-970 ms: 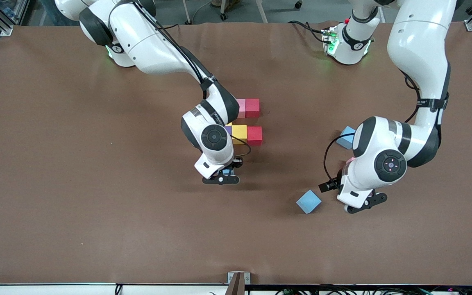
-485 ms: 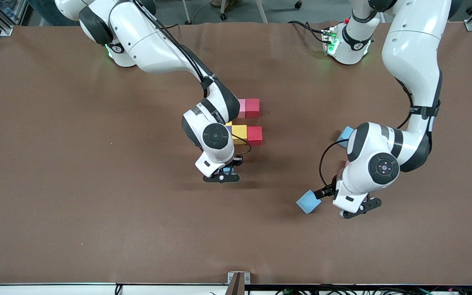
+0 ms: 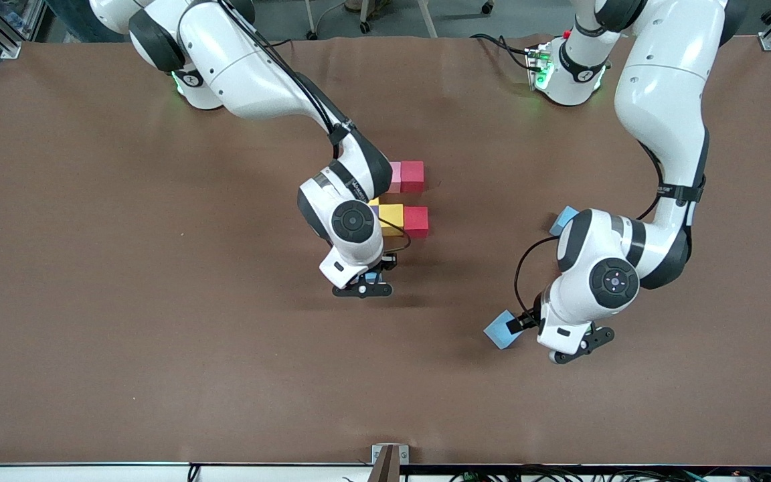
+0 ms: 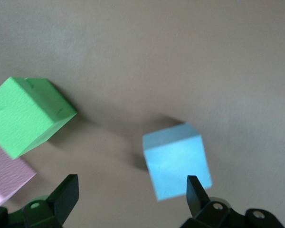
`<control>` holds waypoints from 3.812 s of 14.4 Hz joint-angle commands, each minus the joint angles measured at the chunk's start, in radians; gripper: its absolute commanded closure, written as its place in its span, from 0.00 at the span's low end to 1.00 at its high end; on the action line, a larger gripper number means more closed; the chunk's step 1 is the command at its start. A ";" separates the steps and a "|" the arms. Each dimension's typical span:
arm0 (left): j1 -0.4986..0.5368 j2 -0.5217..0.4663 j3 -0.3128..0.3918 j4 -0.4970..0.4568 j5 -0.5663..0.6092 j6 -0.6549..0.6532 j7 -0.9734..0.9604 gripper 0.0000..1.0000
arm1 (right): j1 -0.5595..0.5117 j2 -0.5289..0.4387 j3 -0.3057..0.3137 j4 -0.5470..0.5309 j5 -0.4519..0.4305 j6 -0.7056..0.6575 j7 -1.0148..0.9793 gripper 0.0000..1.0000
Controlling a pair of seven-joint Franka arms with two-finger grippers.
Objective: Arrange 11 blocks into digit 3
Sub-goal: 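Lift the light blue cube with the left gripper, then carry light blue beside blue with the left gripper while the right gripper withdraws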
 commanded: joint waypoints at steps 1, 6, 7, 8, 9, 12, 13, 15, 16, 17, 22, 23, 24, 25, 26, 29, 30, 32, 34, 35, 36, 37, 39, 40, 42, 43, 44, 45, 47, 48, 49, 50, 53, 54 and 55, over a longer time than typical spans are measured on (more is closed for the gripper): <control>-0.010 0.042 0.009 0.044 -0.010 0.042 -0.073 0.00 | 0.010 -0.041 -0.002 -0.062 -0.009 0.003 0.036 1.00; -0.011 0.080 0.008 0.044 -0.013 0.095 -0.124 0.00 | 0.012 -0.040 -0.002 -0.062 -0.009 0.003 0.036 1.00; -0.011 0.085 0.006 0.044 -0.013 0.109 -0.128 0.00 | 0.012 -0.040 -0.002 -0.062 -0.009 0.003 0.036 1.00; -0.013 0.091 0.008 0.044 -0.013 0.111 -0.130 0.00 | 0.012 -0.040 -0.002 -0.062 -0.009 0.003 0.036 1.00; -0.013 0.096 0.008 0.044 -0.013 0.112 -0.132 0.00 | 0.012 -0.038 -0.002 -0.062 -0.009 0.003 0.036 1.00; -0.013 0.097 0.006 0.044 -0.015 0.125 -0.138 0.00 | 0.012 -0.038 -0.002 -0.063 -0.009 0.005 0.035 0.97; -0.013 0.097 0.002 0.044 -0.015 0.126 -0.145 0.00 | 0.012 -0.037 -0.002 -0.062 -0.011 0.006 0.035 0.97; -0.013 0.096 -0.003 0.044 -0.015 0.140 -0.156 0.00 | 0.010 -0.037 -0.004 -0.062 -0.011 0.009 0.035 0.97; -0.014 0.094 -0.003 0.044 -0.015 0.140 -0.156 0.00 | 0.010 -0.037 -0.004 -0.062 -0.012 0.011 0.028 0.97; -0.014 0.093 -0.003 0.046 -0.015 0.141 -0.156 0.00 | 0.010 -0.037 -0.004 -0.062 -0.015 0.011 0.024 0.97; -0.031 0.120 -0.003 0.044 -0.016 0.227 -0.187 0.00 | 0.005 -0.035 -0.004 -0.062 -0.038 0.014 0.024 0.98; -0.042 0.123 -0.003 0.044 -0.015 0.233 -0.199 0.00 | 0.007 -0.034 -0.004 -0.062 -0.040 0.014 0.024 0.98; -0.047 0.126 -0.003 0.041 -0.015 0.234 -0.201 0.00 | 0.007 -0.034 -0.004 -0.062 -0.040 0.014 0.025 0.97; -0.045 0.126 -0.003 0.038 -0.013 0.234 -0.199 0.00 | 0.009 -0.034 -0.004 -0.062 -0.040 0.015 0.025 0.97; -0.045 0.128 0.000 0.035 -0.013 0.234 -0.199 0.00 | 0.010 -0.034 -0.004 -0.062 -0.038 0.014 0.028 0.95; -0.044 0.128 0.000 0.034 -0.015 0.234 -0.201 0.04 | 0.009 -0.035 -0.004 -0.062 -0.038 0.003 0.033 0.67; -0.042 0.129 0.000 0.034 -0.015 0.234 -0.202 0.08 | 0.007 -0.035 -0.002 -0.062 -0.038 0.003 0.024 0.21; -0.042 0.129 -0.003 0.032 -0.016 0.234 -0.202 0.21 | 0.005 -0.035 -0.004 -0.062 -0.038 0.003 0.021 0.00; -0.045 0.129 0.000 0.032 -0.016 0.234 -0.204 0.33 | 0.005 -0.035 -0.004 -0.062 -0.038 0.003 0.021 0.00; -0.044 0.128 -0.003 0.032 -0.018 0.234 -0.205 0.38 | 0.005 -0.035 -0.002 -0.062 -0.038 0.003 0.021 0.00; -0.040 0.122 -0.003 0.032 -0.018 0.227 -0.208 0.45 | 0.005 -0.035 -0.002 -0.062 -0.038 0.003 0.021 0.00; -0.040 0.117 -0.003 0.034 -0.019 0.224 -0.214 0.51 | 0.005 -0.037 -0.002 -0.062 -0.038 0.003 0.021 0.00; -0.045 0.109 -0.003 0.034 -0.033 0.214 -0.252 0.62 | 0.005 -0.037 -0.002 -0.062 -0.037 0.008 0.025 0.00; -0.047 0.102 -0.003 0.034 -0.033 0.203 -0.272 0.66 | 0.007 -0.037 -0.002 -0.062 -0.037 0.009 0.027 0.00; -0.050 0.085 -0.005 0.034 -0.033 0.175 -0.352 0.73 | 0.010 -0.035 -0.001 -0.062 -0.034 0.015 0.030 0.00; -0.062 0.082 -0.011 0.034 -0.032 0.165 -0.415 0.77 | 0.010 -0.035 -0.001 -0.062 -0.029 0.018 0.031 0.00; -0.071 0.076 -0.012 0.034 -0.030 0.163 -0.464 0.78 | 0.012 -0.035 0.001 -0.060 -0.026 0.020 0.031 0.00; -0.082 0.076 -0.012 0.034 -0.030 0.160 -0.489 0.79 | 0.012 -0.035 0.001 -0.060 -0.025 0.026 0.033 0.00; -0.105 0.062 -0.012 0.031 -0.030 0.122 -0.550 0.78 | 0.012 -0.034 0.004 -0.060 -0.023 0.046 0.038 0.00; -0.112 0.060 -0.012 0.031 -0.025 0.117 -0.600 0.79 | 0.012 -0.035 0.005 -0.060 -0.023 0.048 0.039 0.00; -0.120 0.054 -0.012 0.029 -0.025 0.114 -0.646 0.78 | 0.012 -0.035 0.005 -0.060 -0.022 0.048 0.039 0.00; -0.128 0.048 -0.012 0.025 -0.025 0.112 -0.696 0.78 | 0.010 -0.035 0.005 -0.059 -0.020 0.046 0.039 0.00; -0.140 0.039 -0.011 0.015 -0.022 0.085 -0.847 0.78 | 0.009 -0.038 0.007 -0.054 -0.020 0.041 0.035 0.00; -0.143 0.031 -0.012 0.015 -0.021 0.062 -0.893 0.78 | 0.007 -0.043 0.007 -0.053 -0.022 0.034 0.025 0.00; -0.152 0.024 -0.011 0.009 -0.021 0.045 -0.936 0.78 | -0.001 -0.053 0.007 -0.053 -0.022 0.031 0.021 0.00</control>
